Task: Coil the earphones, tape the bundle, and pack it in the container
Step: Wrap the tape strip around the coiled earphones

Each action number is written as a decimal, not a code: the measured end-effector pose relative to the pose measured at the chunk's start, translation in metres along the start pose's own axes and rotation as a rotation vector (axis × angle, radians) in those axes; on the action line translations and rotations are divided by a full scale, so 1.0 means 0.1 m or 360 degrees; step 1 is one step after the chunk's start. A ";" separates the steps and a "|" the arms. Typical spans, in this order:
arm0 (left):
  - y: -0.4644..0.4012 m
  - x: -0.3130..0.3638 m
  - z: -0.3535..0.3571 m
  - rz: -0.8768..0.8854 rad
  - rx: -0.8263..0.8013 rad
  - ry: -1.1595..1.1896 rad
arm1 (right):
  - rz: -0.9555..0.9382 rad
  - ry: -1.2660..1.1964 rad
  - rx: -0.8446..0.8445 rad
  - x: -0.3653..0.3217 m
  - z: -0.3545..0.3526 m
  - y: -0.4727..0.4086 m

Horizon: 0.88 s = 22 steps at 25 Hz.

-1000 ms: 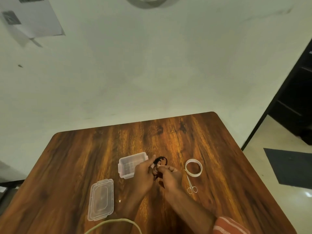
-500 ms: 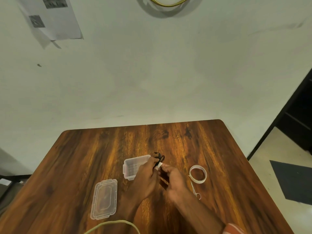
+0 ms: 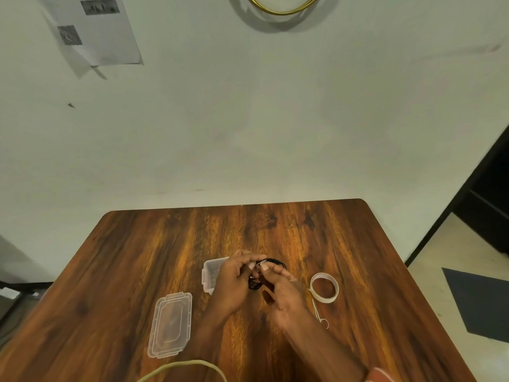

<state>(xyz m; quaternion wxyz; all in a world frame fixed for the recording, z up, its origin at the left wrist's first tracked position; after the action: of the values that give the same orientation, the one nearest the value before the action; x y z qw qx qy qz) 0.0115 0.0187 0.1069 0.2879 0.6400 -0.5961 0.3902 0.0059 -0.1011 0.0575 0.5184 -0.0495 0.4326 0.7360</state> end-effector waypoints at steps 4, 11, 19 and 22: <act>-0.01 0.06 0.01 -0.0020 0.0062 0.0073 | -0.0011 -0.0164 0.0020 0.02 0.05 0.00; 0.05 0.09 -0.03 -0.0037 0.0253 0.0002 | -0.0117 -0.0257 0.0164 -0.08 0.04 -0.03; 0.12 0.22 -0.07 0.0311 0.0335 -0.0340 | -0.0032 -0.0125 0.0181 -0.08 0.13 -0.14; 0.15 0.19 -0.05 0.0333 0.0319 -0.0388 | 0.0000 -0.0051 0.0189 -0.04 0.16 -0.17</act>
<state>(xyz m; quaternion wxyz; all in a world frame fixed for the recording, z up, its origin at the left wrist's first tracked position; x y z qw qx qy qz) -0.0044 0.0104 0.1239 0.1062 0.6426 -0.6479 0.3950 0.0273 -0.0914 0.0587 0.5273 -0.0070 0.4672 0.7097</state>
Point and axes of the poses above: each hand's wrist, its own y-axis away from the middle knuckle, its own z-axis out of the palm, x = y × z, the point moved 7 cm from there along -y, towards the middle knuckle, and after that the axes turned 14 degrees about -y, right-handed, at the moved point
